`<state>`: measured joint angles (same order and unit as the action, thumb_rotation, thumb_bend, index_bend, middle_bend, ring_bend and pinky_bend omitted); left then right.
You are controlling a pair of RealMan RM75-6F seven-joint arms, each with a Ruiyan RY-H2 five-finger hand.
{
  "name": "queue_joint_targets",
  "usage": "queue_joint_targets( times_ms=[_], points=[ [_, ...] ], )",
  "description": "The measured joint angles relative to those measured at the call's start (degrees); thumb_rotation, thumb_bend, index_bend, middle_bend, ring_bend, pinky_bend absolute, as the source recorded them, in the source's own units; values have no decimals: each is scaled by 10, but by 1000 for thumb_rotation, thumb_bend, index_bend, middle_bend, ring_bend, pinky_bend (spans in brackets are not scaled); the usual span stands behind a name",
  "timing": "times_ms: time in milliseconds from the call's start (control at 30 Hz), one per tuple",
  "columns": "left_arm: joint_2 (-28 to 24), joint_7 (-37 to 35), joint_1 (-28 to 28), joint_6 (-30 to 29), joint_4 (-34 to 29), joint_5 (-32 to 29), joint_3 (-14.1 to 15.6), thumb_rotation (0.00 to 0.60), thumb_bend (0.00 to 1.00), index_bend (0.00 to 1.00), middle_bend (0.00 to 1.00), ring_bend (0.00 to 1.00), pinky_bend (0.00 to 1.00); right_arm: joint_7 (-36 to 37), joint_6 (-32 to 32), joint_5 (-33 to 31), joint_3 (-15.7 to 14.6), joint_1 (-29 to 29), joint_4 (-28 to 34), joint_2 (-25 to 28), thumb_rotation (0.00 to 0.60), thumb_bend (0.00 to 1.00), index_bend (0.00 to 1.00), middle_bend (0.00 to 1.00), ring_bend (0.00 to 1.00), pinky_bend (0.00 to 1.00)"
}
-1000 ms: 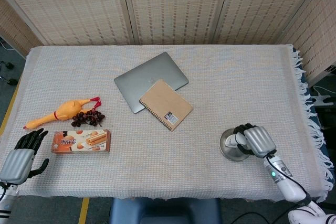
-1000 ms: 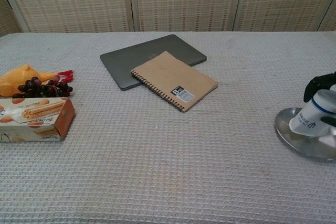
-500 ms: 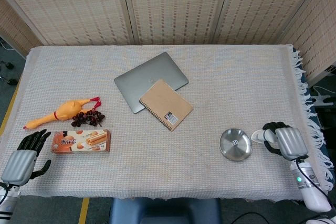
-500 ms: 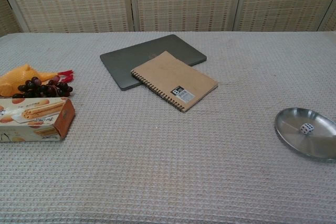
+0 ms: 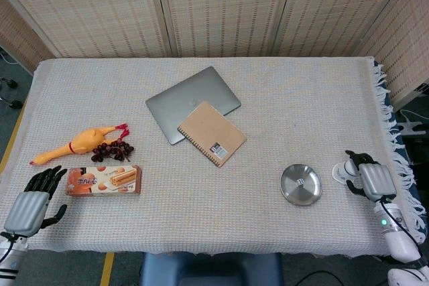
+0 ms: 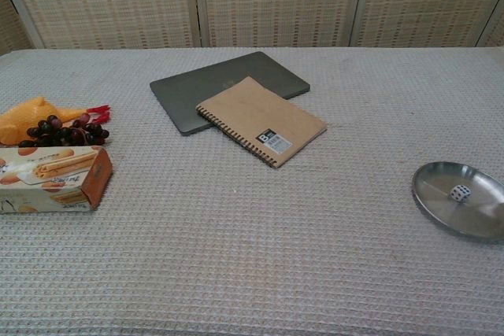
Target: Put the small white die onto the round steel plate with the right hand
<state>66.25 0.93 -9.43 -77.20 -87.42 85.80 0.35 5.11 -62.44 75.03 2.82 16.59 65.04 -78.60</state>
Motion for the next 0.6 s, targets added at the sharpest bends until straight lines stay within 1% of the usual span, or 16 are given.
queue_joint_targets(
  times_ms=[67, 167, 333, 433, 500, 600],
  points=[
    [-1, -1, 0, 0, 0, 1, 0, 600, 376, 0, 0, 0, 96, 3, -10, 6, -1, -4, 9, 7, 600, 247, 0, 0, 0, 71],
    [-1, -3, 0, 0, 0, 1, 0, 600, 376, 0, 0, 0, 97, 3, -39, 16, -2, -14, 29, 20, 600, 247, 0, 0, 0, 15],
    [-4, -5, 1, -7, -1, 4, 0, 600, 376, 0, 0, 0, 97, -18, -117, 43, -7, -44, 94, 50, 600, 248, 0, 0, 0, 0],
    [-4, -6, 4, -16, -2, 6, -1, 600, 376, 0, 0, 0, 97, -60, -181, 64, -14, -69, 137, 63, 600, 248, 0, 0, 0, 0],
    [-5, -7, 6, -25, -2, 11, -1, 600, 376, 0, 0, 0, 97, -104, -223, 76, -19, -87, 164, 69, 600, 248, 0, 0, 0, 0],
    [-5, -11, 10, -38, -1, 18, -1, 600, 377, 0, 0, 0, 97, -164, -265, 98, -27, -112, 211, 79, 600, 248, 0, 0, 0, 0]
  ],
)
